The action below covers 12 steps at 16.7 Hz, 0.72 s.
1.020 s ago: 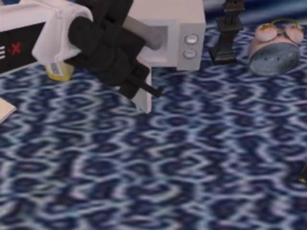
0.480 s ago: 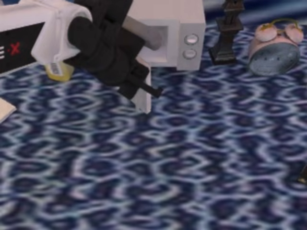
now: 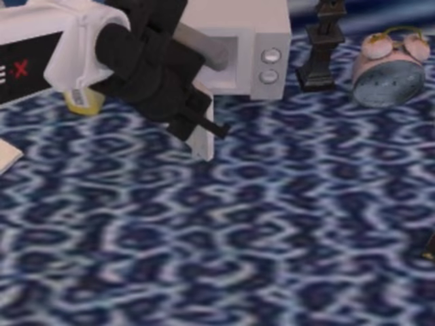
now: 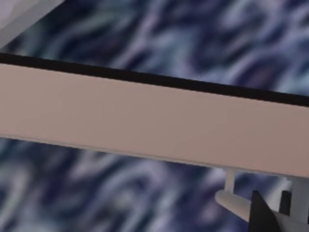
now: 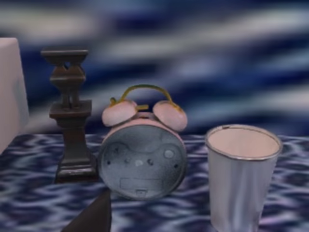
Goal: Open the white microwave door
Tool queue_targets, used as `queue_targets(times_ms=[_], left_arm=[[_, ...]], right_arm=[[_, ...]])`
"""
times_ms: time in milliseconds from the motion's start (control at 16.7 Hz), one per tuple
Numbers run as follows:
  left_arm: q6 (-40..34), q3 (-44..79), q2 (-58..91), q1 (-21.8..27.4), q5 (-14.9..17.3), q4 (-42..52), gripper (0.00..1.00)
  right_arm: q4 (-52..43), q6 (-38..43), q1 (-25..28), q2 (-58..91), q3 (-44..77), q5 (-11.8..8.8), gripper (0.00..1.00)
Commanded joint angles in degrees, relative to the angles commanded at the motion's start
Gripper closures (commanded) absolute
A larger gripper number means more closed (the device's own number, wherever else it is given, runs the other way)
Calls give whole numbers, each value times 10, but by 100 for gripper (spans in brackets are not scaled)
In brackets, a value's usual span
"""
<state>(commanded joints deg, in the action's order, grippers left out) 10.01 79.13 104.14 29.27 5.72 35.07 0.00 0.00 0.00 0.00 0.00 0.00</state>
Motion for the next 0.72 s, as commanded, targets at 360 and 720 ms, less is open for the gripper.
queue_targets(times_ms=[360, 720], left_arm=[[6, -5, -2, -1, 8, 1, 100], [76, -28, -24, -28, 43, 6, 100]], right_arm=[[0, 0, 0, 0, 0, 0, 0], [0, 0, 0, 0, 0, 0, 0]])
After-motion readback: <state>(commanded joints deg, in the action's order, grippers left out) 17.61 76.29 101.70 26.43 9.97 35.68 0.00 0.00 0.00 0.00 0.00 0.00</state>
